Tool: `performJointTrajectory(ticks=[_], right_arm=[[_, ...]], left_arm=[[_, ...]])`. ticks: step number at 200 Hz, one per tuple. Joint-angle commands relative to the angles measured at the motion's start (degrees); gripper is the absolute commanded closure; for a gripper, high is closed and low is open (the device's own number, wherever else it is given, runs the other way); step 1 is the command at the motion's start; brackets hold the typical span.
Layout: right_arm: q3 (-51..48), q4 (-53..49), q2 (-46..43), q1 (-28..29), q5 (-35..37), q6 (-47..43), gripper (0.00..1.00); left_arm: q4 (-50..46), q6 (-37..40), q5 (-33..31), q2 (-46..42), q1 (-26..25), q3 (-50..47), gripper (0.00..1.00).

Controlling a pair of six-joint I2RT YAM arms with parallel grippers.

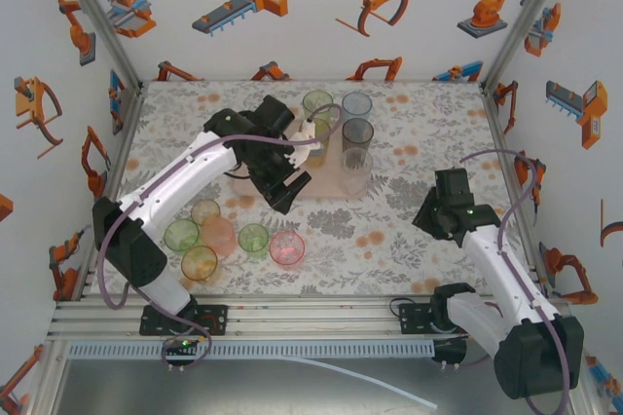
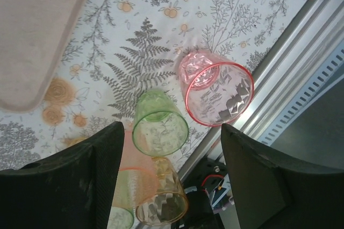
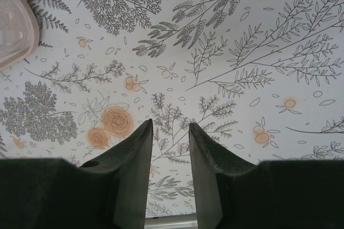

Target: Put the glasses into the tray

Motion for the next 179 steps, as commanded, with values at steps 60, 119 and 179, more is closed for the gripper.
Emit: performJointTrajectory(ticks=[60,119,179], right_arm=[[-0.74,0.62,-0.59,-0.44,0.06,1.20,0.66],[-0.11,0.02,-0.45,-0.45,0.59,0.94,0.66],[0.50,0.47,0.41,-0.45,0.17,0.82,0.66]], left_arm=[[9.88,2.83,-0.33,0.05,-5.78,-8.94,0.31],[11.86,3.94,-3.98,1.44,-9.58,-11.67,0.35],[12.12,4.53,-5.09,0.15,-9.78,-14.51,0.37]])
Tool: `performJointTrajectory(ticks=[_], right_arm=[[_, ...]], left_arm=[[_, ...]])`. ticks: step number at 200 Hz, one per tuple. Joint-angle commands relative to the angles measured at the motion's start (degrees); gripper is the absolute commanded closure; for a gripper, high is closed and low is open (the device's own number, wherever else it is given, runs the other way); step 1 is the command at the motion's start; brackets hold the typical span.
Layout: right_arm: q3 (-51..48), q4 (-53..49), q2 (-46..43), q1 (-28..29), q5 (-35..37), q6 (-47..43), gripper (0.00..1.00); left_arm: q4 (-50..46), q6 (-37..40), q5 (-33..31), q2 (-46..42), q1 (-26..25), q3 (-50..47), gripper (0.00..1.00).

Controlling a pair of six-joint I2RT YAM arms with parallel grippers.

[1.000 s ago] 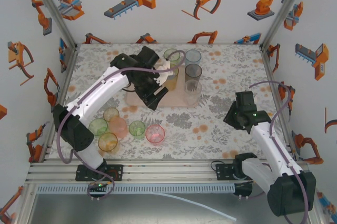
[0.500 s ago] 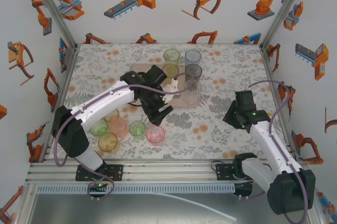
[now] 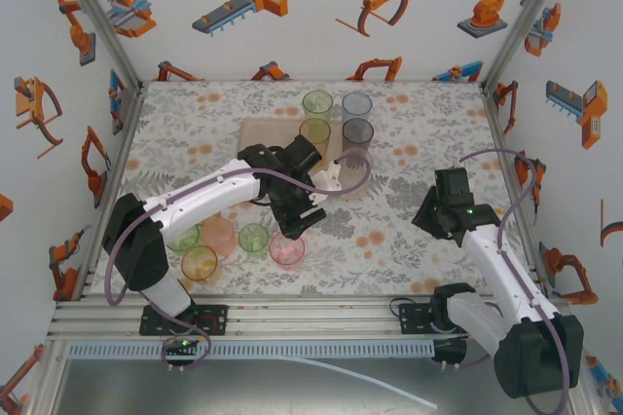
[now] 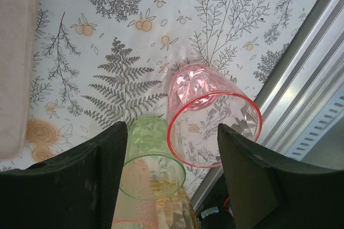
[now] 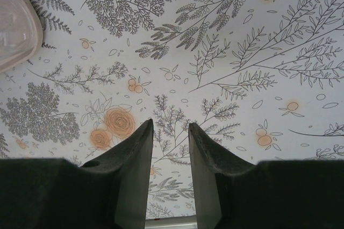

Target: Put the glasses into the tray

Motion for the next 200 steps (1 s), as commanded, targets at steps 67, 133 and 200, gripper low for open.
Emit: performJointTrajectory(ticks=[67,133,200], right_arm=[[0.64,-0.48,-0.28,-0.45,0.42,0.72,0.66],[0.55,-0.22,0.12,-0.45,0.59,0.81,0.66],[-0.38,0.57,0.17,-0.45,0.44,1.00,0.66]], left_arm=[[1.11,1.45,-0.31,-1.87,-0.21,-4.56,0.40],[1.95,0.08,-0.34,-1.07,-0.21,-4.61,0.47],[2.61,-0.34,-1.12,-0.98,-0.21,-5.78,0.50]])
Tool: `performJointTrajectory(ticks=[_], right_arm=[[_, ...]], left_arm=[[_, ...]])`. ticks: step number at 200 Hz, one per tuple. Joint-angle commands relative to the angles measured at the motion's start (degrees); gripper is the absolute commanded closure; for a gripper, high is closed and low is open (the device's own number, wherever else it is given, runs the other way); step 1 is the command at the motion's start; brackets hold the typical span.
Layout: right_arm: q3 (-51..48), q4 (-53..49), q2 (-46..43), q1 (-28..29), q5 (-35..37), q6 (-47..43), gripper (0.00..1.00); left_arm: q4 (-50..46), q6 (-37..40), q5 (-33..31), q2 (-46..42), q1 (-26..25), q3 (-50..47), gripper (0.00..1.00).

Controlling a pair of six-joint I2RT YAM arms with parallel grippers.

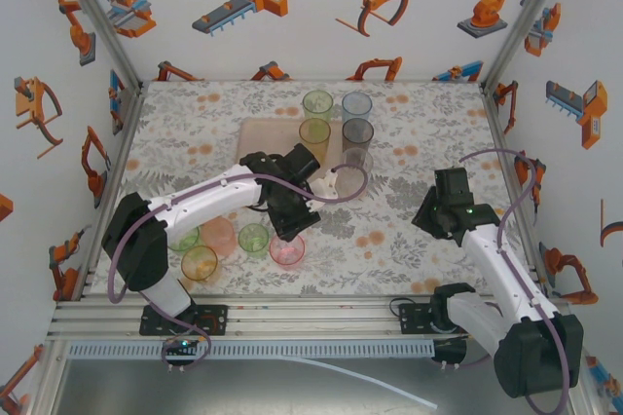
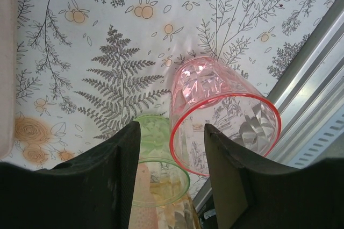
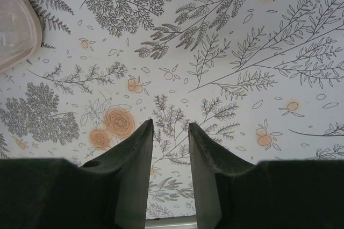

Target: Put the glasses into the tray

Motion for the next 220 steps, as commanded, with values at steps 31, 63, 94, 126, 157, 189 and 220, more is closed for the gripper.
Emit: performJointTrajectory(ticks=[31,63,94,126,157,189,220], right_arm=[[-0.48,0.59,-0.08,-0.45,0.49,0.91,0.66],[-0.83,0.69,-0.21,-0.45,0.50,1.09,0.66],[-0.91,0.68,-0.23,-0.45,0.50,1.05,0.66],[-1.03,0.78,-0.20,-0.46,0.59,1.07,0.66],[-1.34,0.99,0.08,-0.45,0.60,1.09,0.66],[-1.88,1.26,0.07,-0.45,0.67,1.15,0.66],[-2.53,1.43,-0.07,-0.45,0.68,1.35,0.66]], left_arm=[[0.34,-0.68,0.27,-0.31,-0.21,-1.27,0.51],[0.74,-1.03,-0.08,0.20,-0.24,-1.09,0.53],[0.81,-1.20,0.01,0.55,-0.29,-0.96,0.55],[0.84,-1.12,-0.46,0.81,-0.55,-1.05,0.57],[1.50,-1.05,-1.61,1.05,-0.82,-1.57,0.57],[1.99,-1.20,-2.31,1.13,-0.91,-1.90,0.66],[2.17,-1.30,-2.82,1.47,-1.08,-2.14,0.67]])
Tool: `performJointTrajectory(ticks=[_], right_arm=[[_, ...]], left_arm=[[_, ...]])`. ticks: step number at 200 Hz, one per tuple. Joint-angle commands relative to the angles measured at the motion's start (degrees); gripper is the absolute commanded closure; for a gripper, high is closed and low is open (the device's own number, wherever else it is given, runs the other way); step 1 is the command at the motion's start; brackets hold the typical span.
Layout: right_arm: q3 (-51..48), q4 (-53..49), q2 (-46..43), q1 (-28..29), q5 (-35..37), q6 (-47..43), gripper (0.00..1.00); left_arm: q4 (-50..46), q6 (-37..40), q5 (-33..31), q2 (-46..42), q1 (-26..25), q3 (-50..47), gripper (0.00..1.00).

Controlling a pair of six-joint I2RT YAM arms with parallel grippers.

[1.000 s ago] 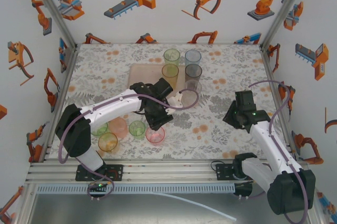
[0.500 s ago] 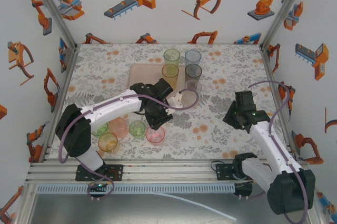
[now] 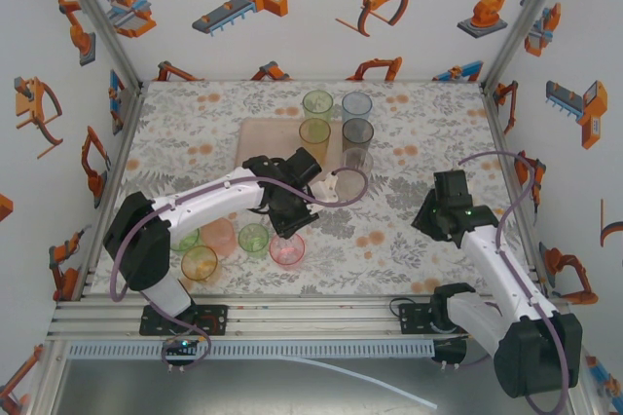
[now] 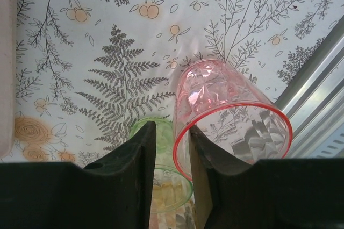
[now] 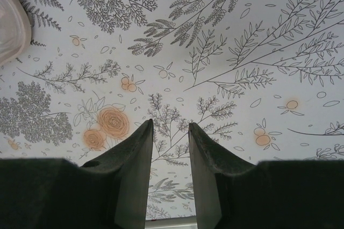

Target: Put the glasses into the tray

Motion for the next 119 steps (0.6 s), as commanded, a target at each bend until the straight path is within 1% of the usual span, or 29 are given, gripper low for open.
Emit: performJointTrajectory(ticks=[1,20,28,39,49,65,73,92,97,119], right_arm=[[-0.94,0.80,-0.10,-0.40,0.68,1.22,0.66],[-0.95,0.80,-0.38,-0.40,0.76,1.22,0.66],[-0.96,0.80,-0.47,-0.40,0.77,1.22,0.66],[-1.05,0.80,-0.46,-0.43,0.77,1.22,0.66],[-1.04,0.84,-0.44,-0.40,0.77,1.22,0.66],[-1.16,0.80,-0.47,-0.40,0.68,1.31,0.66],[-1.21,0.80,-0.54,-0.40,0.68,1.31,0.66],[-1.40,0.82,-0.65,-0.40,0.68,1.40,0.66],[-1.33,0.80,-0.69,-0.40,0.68,1.40,0.66],[-1.35,0.80,-0.69,-0.40,0.68,1.40,0.66]], left_arm=[[0.25,-0.47,-0.52,0.94,-0.43,-0.61,0.67],[0.35,-0.63,-0.64,0.93,-0.60,-0.66,0.68],[0.44,-0.59,-0.60,0.93,-0.60,-0.66,0.72],[0.44,-0.59,-0.78,0.96,-0.69,-0.60,0.73],[0.43,-0.60,-0.94,1.07,-0.78,-0.60,0.76],[0.44,-0.77,-1.15,1.00,-0.89,-0.49,0.77],[0.44,-0.77,-1.09,1.03,-0.94,-0.56,0.81],[0.44,-0.85,-1.23,0.83,-1.03,-0.44,0.83],[0.44,-0.95,-1.23,0.84,-1.04,-0.39,0.85],[0.09,-1.31,-1.21,0.81,-1.04,0.15,0.86]])
